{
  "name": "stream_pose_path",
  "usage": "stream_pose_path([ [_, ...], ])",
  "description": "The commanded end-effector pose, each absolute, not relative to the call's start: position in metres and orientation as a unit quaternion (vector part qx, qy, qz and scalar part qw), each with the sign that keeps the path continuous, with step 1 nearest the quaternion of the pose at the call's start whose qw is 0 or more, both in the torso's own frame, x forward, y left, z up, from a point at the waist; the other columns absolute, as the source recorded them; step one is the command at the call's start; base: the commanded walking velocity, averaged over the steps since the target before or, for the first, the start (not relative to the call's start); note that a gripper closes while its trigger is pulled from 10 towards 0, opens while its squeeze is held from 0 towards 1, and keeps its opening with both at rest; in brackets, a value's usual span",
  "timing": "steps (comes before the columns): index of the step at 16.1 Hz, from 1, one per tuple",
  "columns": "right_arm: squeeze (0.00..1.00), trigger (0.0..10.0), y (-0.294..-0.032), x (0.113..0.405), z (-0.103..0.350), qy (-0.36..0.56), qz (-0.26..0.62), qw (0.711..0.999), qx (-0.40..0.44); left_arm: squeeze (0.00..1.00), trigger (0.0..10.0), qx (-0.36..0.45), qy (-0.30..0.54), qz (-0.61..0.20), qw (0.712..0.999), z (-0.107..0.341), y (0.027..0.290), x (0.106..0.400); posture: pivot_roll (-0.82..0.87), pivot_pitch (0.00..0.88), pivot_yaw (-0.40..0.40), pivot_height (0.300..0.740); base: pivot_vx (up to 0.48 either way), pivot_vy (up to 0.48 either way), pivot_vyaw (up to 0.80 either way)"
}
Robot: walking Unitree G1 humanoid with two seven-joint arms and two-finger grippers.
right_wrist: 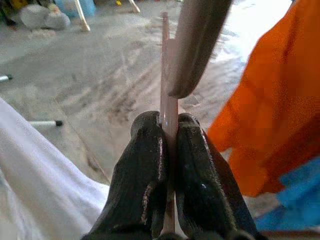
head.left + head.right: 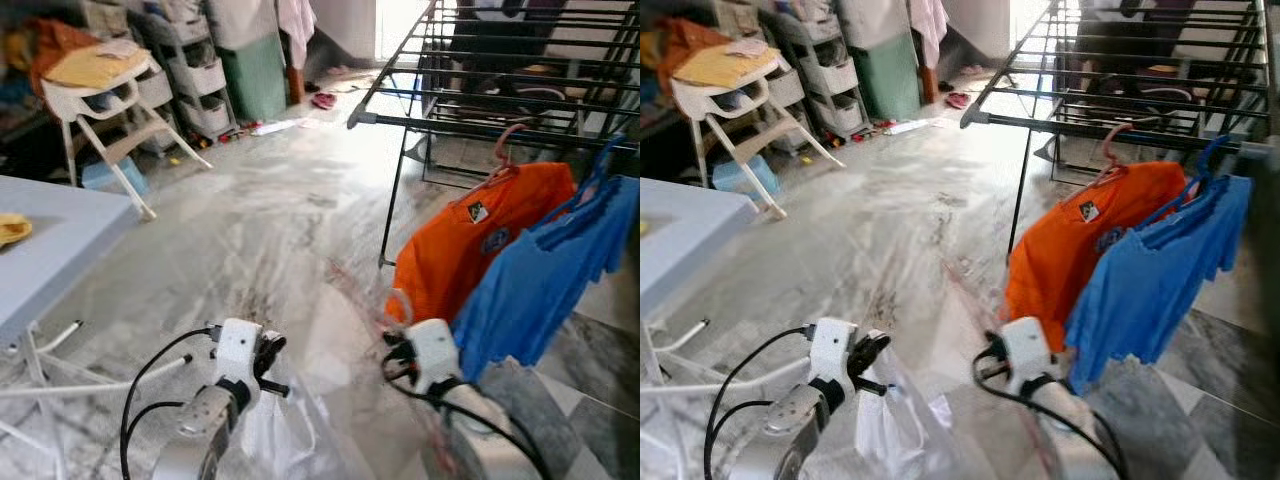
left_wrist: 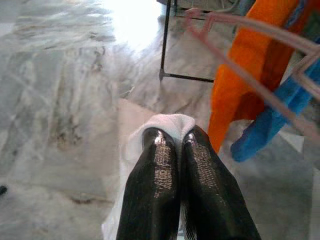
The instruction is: Hang hanger
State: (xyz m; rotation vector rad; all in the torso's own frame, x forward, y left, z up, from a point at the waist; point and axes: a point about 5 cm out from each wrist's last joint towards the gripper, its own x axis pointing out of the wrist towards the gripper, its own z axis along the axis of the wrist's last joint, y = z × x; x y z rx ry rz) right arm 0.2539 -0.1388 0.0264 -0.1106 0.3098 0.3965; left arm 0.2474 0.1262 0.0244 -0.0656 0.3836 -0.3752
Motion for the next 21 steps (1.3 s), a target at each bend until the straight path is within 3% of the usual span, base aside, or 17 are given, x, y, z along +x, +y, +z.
stream_pose_path([
  [1,0.0,10.0,-0.1272,0.2564,0.0331,0.136,0.213,0.966,-0.046,0.0,10.0,-0.026,0.187,-0.172,0.967,0.0274,0.135,0.2512,-0.12,0.0,0.065,0.74,0.0,0.0,0.0],
  [7,0.0,10.0,-0.1257,0.2555,0.0341,0.136,0.22,0.965,-0.037,0.0,10.0,-0.015,0.187,-0.17,0.967,0.0263,0.1335,0.2494,-0.12,0.0,0.066,0.74,0.0,0.411,0.52],
  [13,0.0,10.0,-0.124,0.2548,0.0328,0.139,0.22,0.965,-0.031,0.0,10.0,-0.007,0.187,-0.173,0.967,0.0263,0.1333,0.2495,-0.12,0.0,0.072,0.74,0.0,0.452,0.0],
  [21,0.0,10.0,-0.1225,0.2563,0.0329,0.14,0.222,0.965,-0.028,0.0,10.0,0.004,0.18,-0.167,0.969,0.0284,0.1325,0.2513,-0.11,0.0,0.072,0.74,0.0,0.0,0.0],
])
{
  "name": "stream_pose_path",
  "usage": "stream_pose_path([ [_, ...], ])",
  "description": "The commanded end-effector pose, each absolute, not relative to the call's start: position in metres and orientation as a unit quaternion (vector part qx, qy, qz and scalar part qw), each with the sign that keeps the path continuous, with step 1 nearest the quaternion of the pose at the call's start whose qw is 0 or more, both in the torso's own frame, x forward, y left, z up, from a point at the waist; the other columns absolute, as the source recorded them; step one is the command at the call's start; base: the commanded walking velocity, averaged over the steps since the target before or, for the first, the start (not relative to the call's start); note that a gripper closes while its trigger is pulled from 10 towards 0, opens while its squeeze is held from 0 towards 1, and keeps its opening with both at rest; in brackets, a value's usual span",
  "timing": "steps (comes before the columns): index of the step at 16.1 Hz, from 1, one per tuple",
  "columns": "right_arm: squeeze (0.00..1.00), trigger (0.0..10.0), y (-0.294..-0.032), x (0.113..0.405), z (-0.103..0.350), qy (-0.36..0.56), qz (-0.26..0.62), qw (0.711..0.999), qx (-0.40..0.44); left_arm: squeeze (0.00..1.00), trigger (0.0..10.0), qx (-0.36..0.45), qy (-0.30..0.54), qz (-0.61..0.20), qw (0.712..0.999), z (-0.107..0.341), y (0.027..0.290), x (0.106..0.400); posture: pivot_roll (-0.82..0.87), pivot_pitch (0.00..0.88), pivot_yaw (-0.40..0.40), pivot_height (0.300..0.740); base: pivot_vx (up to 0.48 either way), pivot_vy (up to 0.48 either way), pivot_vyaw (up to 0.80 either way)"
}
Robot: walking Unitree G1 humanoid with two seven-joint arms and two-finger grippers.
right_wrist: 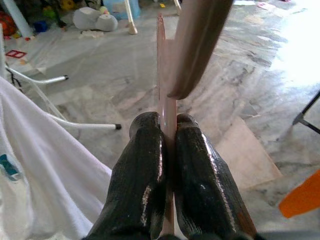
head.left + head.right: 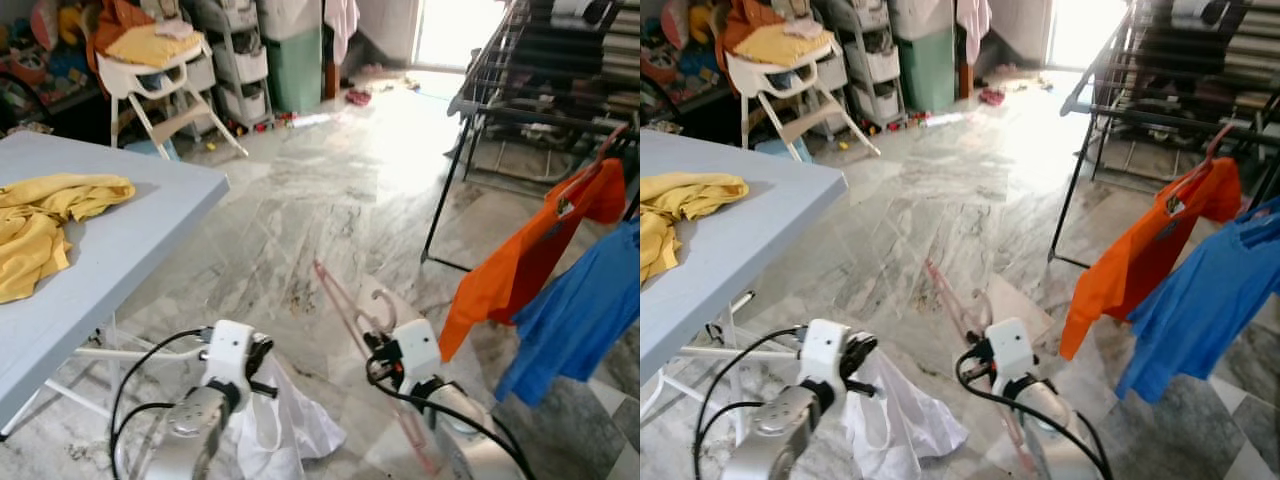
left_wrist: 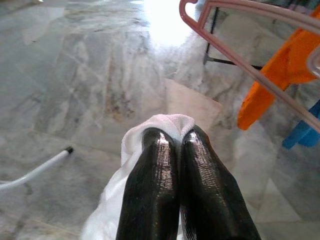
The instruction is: Hang hanger
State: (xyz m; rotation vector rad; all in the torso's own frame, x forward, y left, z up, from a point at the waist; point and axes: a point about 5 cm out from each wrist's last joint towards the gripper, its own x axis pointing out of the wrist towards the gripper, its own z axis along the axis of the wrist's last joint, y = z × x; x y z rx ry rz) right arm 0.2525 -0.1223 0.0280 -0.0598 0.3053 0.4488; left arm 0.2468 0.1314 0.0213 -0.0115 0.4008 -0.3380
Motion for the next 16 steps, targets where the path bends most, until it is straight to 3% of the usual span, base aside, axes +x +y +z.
stream_pose_path([
  [1,0.0,10.0,-0.1221,0.2566,0.0333,0.139,0.224,0.964,-0.029,0.0,10.0,0.005,0.18,-0.167,0.969,0.0284,0.1326,0.2514,-0.11,0.0,0.072,0.74,0.0,0.0,0.0],
  [5,0.0,10.0,-0.121,0.2571,0.0338,0.137,0.224,0.965,-0.027,0.0,10.0,0.009,0.181,-0.167,0.969,0.0283,0.1324,0.2521,-0.11,0.0,0.074,0.74,0.0,-0.141,0.48],
  [16,0.0,10.0,-0.1198,0.2568,0.0345,0.138,0.233,0.962,-0.028,0.0,10.0,0.009,0.183,-0.164,0.969,0.0275,0.1307,0.2521,-0.11,0.0,0.068,0.74,0.0,-0.328,0.0],
])
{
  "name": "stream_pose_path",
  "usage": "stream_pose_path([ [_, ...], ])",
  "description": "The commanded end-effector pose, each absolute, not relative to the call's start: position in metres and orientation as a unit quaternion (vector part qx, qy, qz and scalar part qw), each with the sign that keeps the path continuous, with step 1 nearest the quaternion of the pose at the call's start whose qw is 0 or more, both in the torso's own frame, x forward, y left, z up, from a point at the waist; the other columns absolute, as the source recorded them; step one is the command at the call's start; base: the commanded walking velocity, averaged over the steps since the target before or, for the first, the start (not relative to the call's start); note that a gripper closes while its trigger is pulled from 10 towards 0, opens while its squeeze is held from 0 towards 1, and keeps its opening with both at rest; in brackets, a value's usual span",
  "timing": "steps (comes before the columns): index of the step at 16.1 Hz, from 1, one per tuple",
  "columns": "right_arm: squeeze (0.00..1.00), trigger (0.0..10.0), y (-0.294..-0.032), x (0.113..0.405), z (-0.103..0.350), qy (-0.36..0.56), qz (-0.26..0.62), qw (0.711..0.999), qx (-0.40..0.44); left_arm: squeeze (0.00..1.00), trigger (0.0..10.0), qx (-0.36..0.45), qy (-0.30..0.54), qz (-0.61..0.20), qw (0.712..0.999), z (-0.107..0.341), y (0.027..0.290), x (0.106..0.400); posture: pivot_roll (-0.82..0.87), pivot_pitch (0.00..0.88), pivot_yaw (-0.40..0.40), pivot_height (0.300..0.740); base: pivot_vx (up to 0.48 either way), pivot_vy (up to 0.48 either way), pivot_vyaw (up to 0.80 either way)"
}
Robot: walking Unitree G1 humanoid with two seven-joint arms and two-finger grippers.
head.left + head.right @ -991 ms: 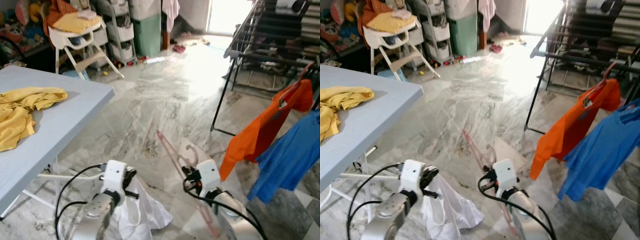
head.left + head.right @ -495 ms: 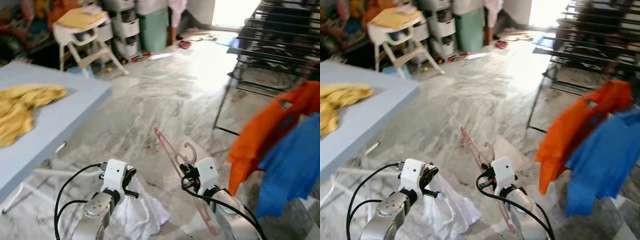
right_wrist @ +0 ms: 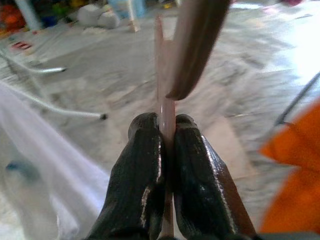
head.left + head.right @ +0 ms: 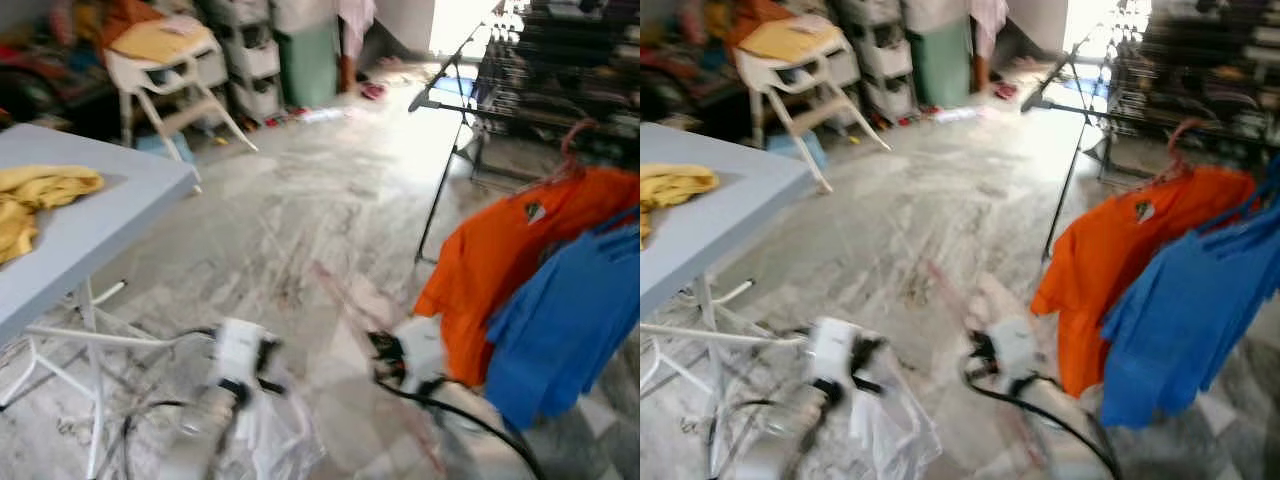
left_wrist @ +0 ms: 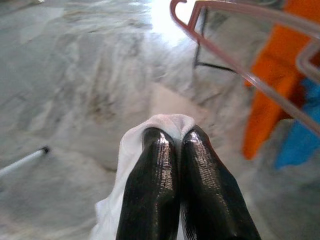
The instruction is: Hang hanger
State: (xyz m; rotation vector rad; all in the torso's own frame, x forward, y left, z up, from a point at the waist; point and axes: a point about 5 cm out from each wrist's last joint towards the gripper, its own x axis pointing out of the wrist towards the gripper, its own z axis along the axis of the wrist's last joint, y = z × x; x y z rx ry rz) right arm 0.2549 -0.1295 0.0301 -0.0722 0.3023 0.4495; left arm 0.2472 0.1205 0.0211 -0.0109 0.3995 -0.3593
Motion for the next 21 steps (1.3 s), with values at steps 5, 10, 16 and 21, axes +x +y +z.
stream_pose_path([
  [5,0.0,10.0,-0.1163,0.254,0.0332,0.14,0.246,0.959,-0.027,0.0,10.0,0.003,0.184,-0.156,0.97,0.0268,0.1322,0.2525,-0.12,0.0,0.07,0.74,0.0,-0.06,0.47],
  [10,0.0,10.0,-0.1172,0.2536,0.032,0.144,0.242,0.959,-0.022,0.0,10.0,0.002,0.192,-0.153,0.97,0.0248,0.1334,0.2524,-0.12,0.0,0.068,0.74,0.0,0.274,0.13],
  [16,0.0,10.0,-0.1164,0.2543,0.0324,0.143,0.244,0.959,-0.021,0.0,10.0,0.007,0.191,-0.155,0.969,0.025,0.1328,0.2516,-0.11,0.0,0.07,0.74,0.0,0.472,0.0],
  [21,0.0,10.0,-0.1163,0.253,0.0313,0.144,0.241,0.96,-0.019,0.0,10.0,0.011,0.185,-0.162,0.969,0.0258,0.1316,0.2507,-0.11,0.0,0.073,0.74,0.0,0.142,0.0],
])
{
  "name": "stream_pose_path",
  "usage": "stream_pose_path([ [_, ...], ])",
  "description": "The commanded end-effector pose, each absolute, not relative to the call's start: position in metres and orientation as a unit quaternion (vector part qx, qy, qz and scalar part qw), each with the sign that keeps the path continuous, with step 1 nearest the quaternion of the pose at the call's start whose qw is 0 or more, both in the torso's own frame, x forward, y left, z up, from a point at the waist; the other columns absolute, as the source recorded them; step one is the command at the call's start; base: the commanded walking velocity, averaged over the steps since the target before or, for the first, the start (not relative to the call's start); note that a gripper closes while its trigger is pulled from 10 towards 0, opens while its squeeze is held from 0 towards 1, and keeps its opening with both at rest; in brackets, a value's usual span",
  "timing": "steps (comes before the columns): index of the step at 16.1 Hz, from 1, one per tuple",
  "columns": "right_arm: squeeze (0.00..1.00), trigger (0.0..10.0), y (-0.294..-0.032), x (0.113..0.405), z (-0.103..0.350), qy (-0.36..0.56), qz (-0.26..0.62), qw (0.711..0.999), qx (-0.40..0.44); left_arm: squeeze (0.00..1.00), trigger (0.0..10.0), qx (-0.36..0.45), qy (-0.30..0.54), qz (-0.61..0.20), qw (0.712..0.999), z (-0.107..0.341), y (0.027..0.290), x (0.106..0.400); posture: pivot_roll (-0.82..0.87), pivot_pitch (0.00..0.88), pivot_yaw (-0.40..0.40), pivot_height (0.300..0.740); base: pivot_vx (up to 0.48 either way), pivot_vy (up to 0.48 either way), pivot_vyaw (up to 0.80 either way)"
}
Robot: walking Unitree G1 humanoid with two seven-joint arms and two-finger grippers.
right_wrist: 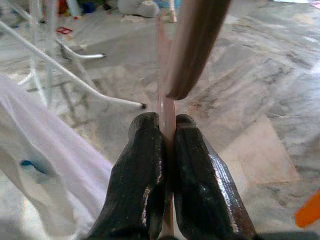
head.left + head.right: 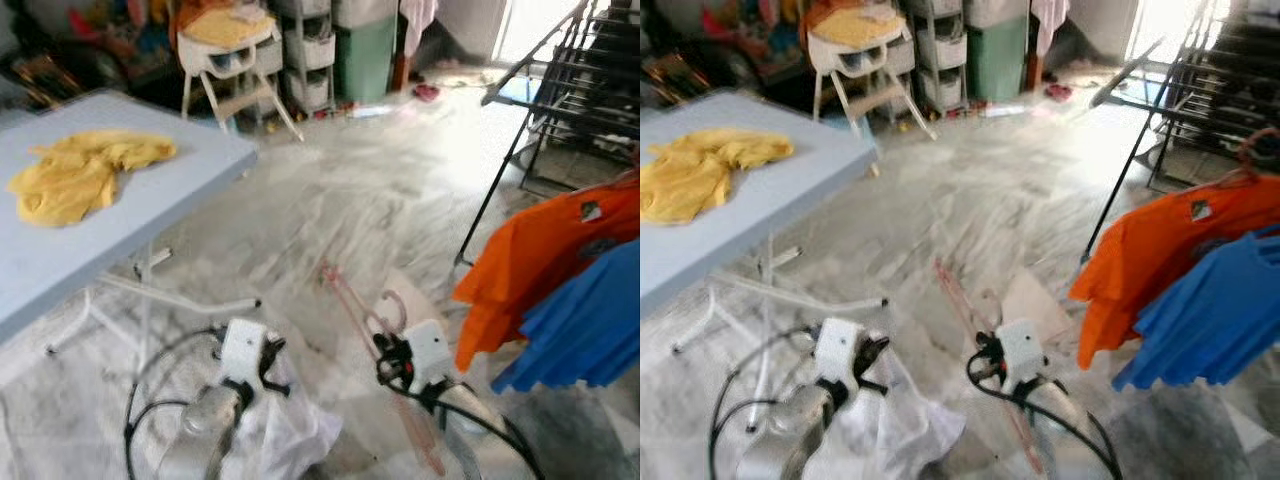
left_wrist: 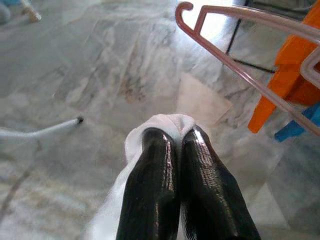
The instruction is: Hang hanger
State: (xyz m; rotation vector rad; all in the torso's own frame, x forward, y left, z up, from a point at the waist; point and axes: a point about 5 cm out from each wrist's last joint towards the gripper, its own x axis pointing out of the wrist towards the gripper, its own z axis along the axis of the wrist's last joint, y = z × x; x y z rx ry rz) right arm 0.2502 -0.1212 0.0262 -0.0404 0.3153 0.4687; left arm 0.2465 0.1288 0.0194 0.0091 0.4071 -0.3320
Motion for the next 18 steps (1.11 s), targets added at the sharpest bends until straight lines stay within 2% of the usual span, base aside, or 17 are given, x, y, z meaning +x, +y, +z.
stream_pose_path([
  [1,0.0,10.0,-0.1162,0.2528,0.0312,0.144,0.241,0.96,-0.019,0.0,10.0,0.011,0.185,-0.162,0.969,0.026,0.1315,0.2508,-0.11,0.0,0.074,0.74,0.0,0.0,0.0],
  [4,0.0,10.0,-0.1156,0.2523,0.0317,0.141,0.244,0.959,-0.02,0.0,10.0,0.017,0.186,-0.159,0.97,0.0257,0.1314,0.2505,-0.11,0.0,0.074,0.74,0.0,0.0,0.0],
  [15,0.0,10.0,-0.1156,0.2526,0.0326,0.141,0.244,0.959,-0.02,0.0,10.0,0.018,0.182,-0.155,0.971,0.0271,0.1301,0.2531,-0.12,0.0,0.072,0.74,-0.267,0.0,0.53],
  [18,0.0,10.0,-0.1157,0.2532,0.0329,0.141,0.243,0.959,-0.02,0.0,10.0,0.016,0.182,-0.149,0.972,0.027,0.1311,0.2539,-0.11,0.0,0.07,0.74,-0.082,0.0,0.0],
])
